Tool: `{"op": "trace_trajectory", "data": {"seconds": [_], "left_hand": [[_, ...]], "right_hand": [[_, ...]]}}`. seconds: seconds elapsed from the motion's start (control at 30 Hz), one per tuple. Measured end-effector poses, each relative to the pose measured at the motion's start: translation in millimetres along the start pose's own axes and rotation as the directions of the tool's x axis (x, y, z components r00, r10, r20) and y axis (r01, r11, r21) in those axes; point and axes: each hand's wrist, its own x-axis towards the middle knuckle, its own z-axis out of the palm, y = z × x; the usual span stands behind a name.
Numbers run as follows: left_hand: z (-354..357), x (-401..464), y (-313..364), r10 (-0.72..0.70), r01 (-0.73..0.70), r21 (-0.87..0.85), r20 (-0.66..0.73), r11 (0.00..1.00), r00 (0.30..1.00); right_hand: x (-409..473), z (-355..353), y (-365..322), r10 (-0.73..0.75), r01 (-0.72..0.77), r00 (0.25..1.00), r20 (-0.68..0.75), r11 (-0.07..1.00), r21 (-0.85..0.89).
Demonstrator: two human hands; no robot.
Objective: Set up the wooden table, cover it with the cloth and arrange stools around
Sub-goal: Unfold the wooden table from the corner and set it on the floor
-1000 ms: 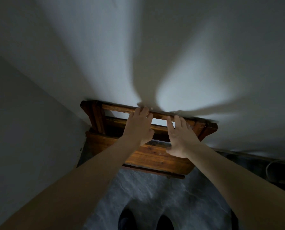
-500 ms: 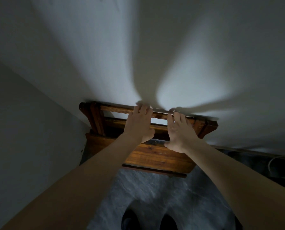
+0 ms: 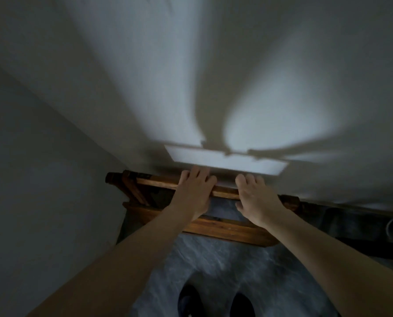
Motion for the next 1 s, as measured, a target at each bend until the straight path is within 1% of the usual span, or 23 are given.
{"op": "trace_trajectory", "data": {"seconds": [0.1, 0.17, 0.2, 0.23, 0.3, 0.33, 0.37, 0.43, 0.5, 0.53, 0.6, 0.7, 0.8, 0.87, 0.93, 1.0], "left_hand": [[9, -26, -8, 0.162, -0.162, -0.019, 0.028, 0.987, 0.986], [8, -42, -11, 0.214, -0.205, -0.073, 0.143, 0.976, 0.966], [6, -48, -11, 0.216, -0.195, -0.117, 0.221, 0.974, 0.951], [4, -53, -10, 0.202, -0.163, -0.156, 0.279, 0.974, 0.939], [0, -60, -11, 0.115, -0.045, -0.186, 0.39, 0.982, 0.913], [-1, -63, -12, 0.073, 0.014, -0.183, 0.458, 0.983, 0.886], [-2, -64, -13, 0.061, 0.05, -0.197, 0.519, 0.979, 0.852], [-5, -66, -13, 0.073, 0.127, -0.27, 0.624, 0.954, 0.778], [-9, -65, -9, 0.062, 0.19, -0.279, 0.696, 0.941, 0.715], [-9, -65, -7, 0.053, 0.2, -0.266, 0.713, 0.943, 0.699], [-8, -69, -2, 0.04, 0.207, -0.253, 0.717, 0.945, 0.696], [-6, -83, 2, 0.038, 0.176, -0.247, 0.674, 0.953, 0.738], [0, -104, 9, 0.021, 0.16, -0.231, 0.627, 0.96, 0.779], [3, -120, 17, -0.002, 0.166, -0.209, 0.617, 0.964, 0.787], [5, -138, 25, -0.017, 0.198, -0.2, 0.658, 0.96, 0.752], [8, -156, 32, -0.015, 0.214, -0.191, 0.711, 0.958, 0.703]], "right_hand": [[-17, 12, -6, -0.024, 0.022, 0.995, 0.098, 1.0, 0.022], [-31, 19, -9, -0.057, 0.048, 0.985, 0.163, 0.997, 0.056], [-38, 22, -11, -0.082, 0.067, 0.979, 0.184, 0.994, 0.082], [-44, 25, -12, -0.105, 0.083, 0.974, 0.203, 0.99, 0.113], [-54, 31, -15, -0.14, 0.101, 0.96, 0.243, 0.981, 0.168], [-59, 34, -15, -0.148, 0.101, 0.955, 0.256, 0.977, 0.186], [-63, 35, -16, -0.147, 0.096, 0.952, 0.27, 0.976, 0.194], [-68, 38, -17, -0.147, 0.092, 0.947, 0.287, 0.976, 0.197], [-69, 39, -17, -0.134, 0.072, 0.936, 0.327, 0.978, 0.194], [-70, 40, -17, -0.123, 0.043, 0.923, 0.364, 0.974, 0.222], [-71, 43, -19, -0.117, -0.012, 0.895, 0.432, 0.959, 0.285], [-75, 46, -23, -0.114, -0.055, 0.86, 0.497, 0.948, 0.313], [-90, 49, -29, -0.126, -0.041, 0.846, 0.518, 0.953, 0.3], [-104, 51, -36, -0.135, 0.001, 0.849, 0.511, 0.967, 0.254], [-117, 52, -42, -0.144, 0.013, 0.817, 0.559, 0.973, 0.232], [-129, 54, -49, -0.157, -0.048, 0.741, 0.652, 0.957, 0.286]]}}
